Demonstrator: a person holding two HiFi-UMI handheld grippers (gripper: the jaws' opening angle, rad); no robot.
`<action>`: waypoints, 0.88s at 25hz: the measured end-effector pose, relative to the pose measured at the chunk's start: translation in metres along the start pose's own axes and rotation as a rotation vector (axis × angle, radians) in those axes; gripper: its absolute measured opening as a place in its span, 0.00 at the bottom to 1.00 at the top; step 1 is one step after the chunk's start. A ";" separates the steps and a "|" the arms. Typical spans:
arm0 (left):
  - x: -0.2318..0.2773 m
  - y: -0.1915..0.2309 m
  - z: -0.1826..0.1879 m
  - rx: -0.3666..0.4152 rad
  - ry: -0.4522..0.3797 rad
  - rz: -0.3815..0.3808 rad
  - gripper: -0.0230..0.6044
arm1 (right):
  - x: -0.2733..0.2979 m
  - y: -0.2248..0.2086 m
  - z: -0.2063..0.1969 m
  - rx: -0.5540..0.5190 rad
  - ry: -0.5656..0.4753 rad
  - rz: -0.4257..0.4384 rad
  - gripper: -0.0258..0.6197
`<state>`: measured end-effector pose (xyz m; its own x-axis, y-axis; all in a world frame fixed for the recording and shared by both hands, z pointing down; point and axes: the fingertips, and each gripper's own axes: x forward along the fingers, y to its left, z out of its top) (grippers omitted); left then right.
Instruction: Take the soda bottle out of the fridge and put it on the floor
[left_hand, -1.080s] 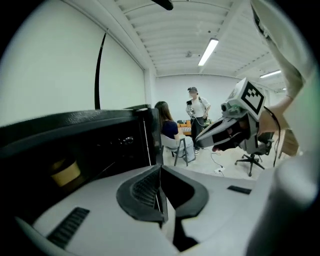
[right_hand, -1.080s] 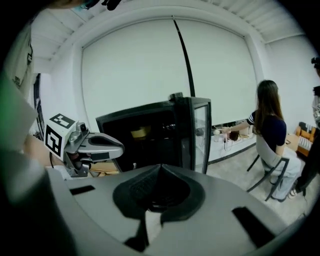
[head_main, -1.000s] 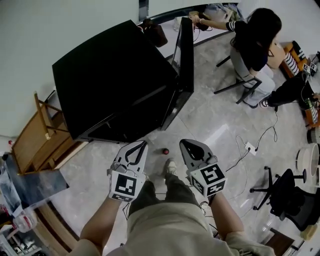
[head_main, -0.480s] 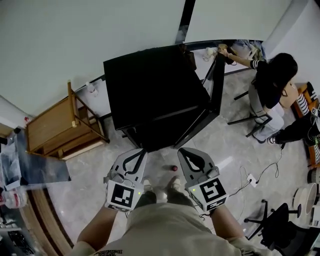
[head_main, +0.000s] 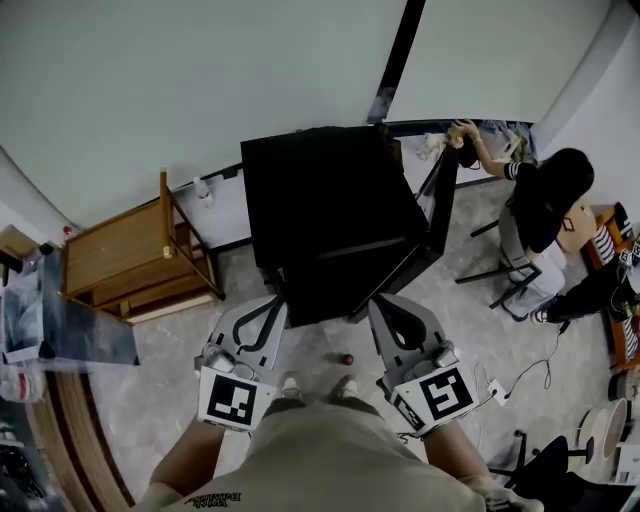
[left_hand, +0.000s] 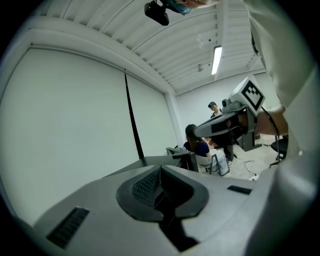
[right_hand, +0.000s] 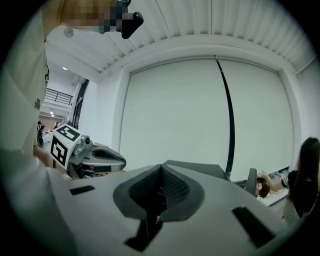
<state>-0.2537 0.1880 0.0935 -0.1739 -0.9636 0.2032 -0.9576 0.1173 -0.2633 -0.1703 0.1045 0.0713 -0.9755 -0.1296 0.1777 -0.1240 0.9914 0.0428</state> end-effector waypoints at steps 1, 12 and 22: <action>-0.002 0.003 0.004 -0.004 -0.009 0.002 0.05 | 0.001 0.000 0.004 -0.009 -0.005 -0.003 0.03; -0.017 0.014 0.036 0.014 -0.076 0.009 0.05 | -0.003 0.011 0.028 -0.033 -0.037 -0.011 0.03; -0.018 0.012 0.035 -0.001 -0.068 0.000 0.05 | -0.012 0.007 0.032 -0.028 -0.045 -0.034 0.03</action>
<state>-0.2537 0.1987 0.0533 -0.1583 -0.9776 0.1384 -0.9577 0.1179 -0.2626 -0.1654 0.1138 0.0385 -0.9781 -0.1620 0.1310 -0.1531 0.9853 0.0755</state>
